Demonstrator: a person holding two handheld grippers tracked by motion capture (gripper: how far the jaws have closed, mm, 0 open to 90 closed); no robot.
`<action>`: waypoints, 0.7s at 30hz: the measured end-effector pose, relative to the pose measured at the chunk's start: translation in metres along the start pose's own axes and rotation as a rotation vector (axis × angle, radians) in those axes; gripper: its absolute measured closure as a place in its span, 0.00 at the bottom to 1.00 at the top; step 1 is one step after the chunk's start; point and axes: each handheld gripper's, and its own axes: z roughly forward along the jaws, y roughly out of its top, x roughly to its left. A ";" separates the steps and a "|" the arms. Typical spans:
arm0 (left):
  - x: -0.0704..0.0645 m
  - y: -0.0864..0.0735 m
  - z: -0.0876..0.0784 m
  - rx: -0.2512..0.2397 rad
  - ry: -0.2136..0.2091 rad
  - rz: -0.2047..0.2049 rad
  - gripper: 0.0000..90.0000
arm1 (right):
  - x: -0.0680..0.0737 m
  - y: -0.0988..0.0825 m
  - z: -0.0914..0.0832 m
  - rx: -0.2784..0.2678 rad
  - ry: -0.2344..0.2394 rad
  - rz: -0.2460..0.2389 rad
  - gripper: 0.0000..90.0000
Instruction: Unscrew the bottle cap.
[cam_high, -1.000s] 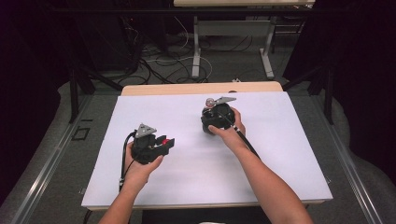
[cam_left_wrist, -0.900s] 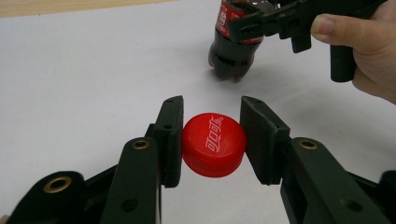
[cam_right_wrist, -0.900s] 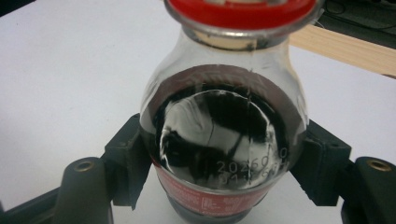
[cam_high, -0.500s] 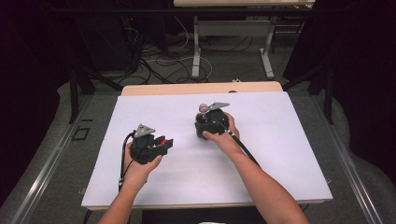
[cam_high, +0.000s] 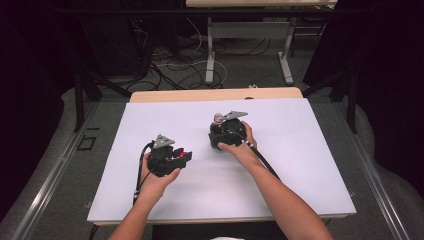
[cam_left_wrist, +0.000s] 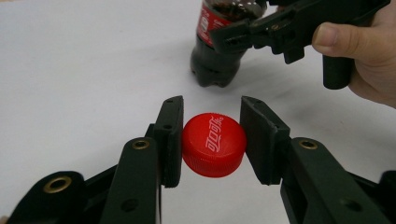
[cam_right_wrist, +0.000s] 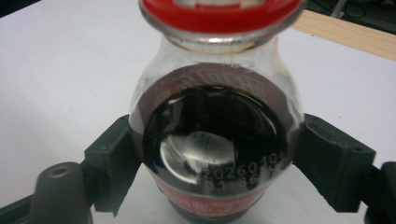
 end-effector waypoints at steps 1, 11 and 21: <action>-0.002 0.000 0.004 0.000 -0.004 0.006 0.68 | 0.000 0.000 -0.002 -0.004 -0.002 0.003 0.19; -0.028 0.000 0.039 -0.013 -0.056 0.057 0.68 | -0.002 -0.011 -0.025 -0.024 -0.015 0.042 0.15; -0.041 -0.002 0.069 -0.001 -0.122 0.072 0.68 | -0.012 -0.023 -0.060 -0.059 -0.025 0.079 0.12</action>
